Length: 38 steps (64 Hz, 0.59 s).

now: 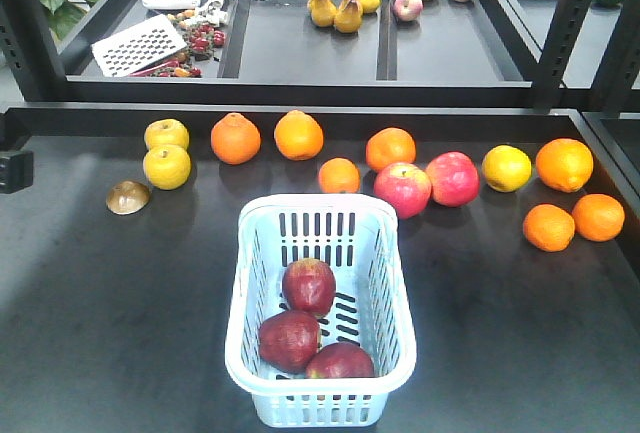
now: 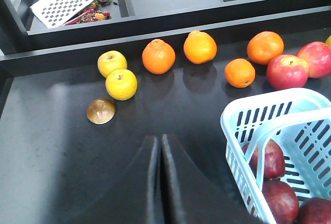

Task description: Pick three apples into basket with both arms

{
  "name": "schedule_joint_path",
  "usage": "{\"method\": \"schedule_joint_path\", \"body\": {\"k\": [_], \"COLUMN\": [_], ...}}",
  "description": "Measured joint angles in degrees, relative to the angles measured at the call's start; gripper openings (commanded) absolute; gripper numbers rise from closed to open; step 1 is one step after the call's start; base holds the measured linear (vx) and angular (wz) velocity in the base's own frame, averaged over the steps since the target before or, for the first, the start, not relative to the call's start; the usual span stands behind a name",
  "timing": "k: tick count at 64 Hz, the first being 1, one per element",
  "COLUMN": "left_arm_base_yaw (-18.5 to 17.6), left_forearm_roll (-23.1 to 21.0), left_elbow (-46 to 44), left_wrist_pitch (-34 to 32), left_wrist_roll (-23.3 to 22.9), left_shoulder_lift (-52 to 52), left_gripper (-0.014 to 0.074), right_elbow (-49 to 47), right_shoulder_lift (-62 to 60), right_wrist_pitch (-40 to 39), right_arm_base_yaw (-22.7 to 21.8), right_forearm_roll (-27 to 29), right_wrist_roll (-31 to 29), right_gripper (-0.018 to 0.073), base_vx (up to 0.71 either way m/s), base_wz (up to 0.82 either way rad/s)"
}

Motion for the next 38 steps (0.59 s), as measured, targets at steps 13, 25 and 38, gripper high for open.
{"method": "schedule_joint_path", "body": {"k": [13, 25, 38], "left_arm_base_yaw": [0.0, 0.0, 0.1], "left_forearm_roll": [0.0, 0.2, 0.3], "left_elbow": [0.0, 2.1, 13.4], "left_wrist_pitch": [0.0, -2.4, -16.7], "left_wrist_roll": [0.0, 0.0, 0.0], "left_shoulder_lift": [0.0, -0.4, -4.4], "left_gripper": [-0.0006, -0.0006, -0.0006], "right_elbow": [0.0, 0.0, 0.0], "right_shoulder_lift": [0.0, 0.0, 0.0], "right_wrist_pitch": [0.1, 0.2, 0.2], "right_arm_base_yaw": [0.0, 0.0, 0.0], "right_forearm_roll": [0.0, 0.0, 0.0], "right_wrist_roll": [0.0, 0.0, 0.0], "right_gripper": [-0.0009, -0.0009, -0.0009], "base_vx": [0.0, 0.0, 0.0], "base_wz": [0.0, 0.0, 0.0]}}
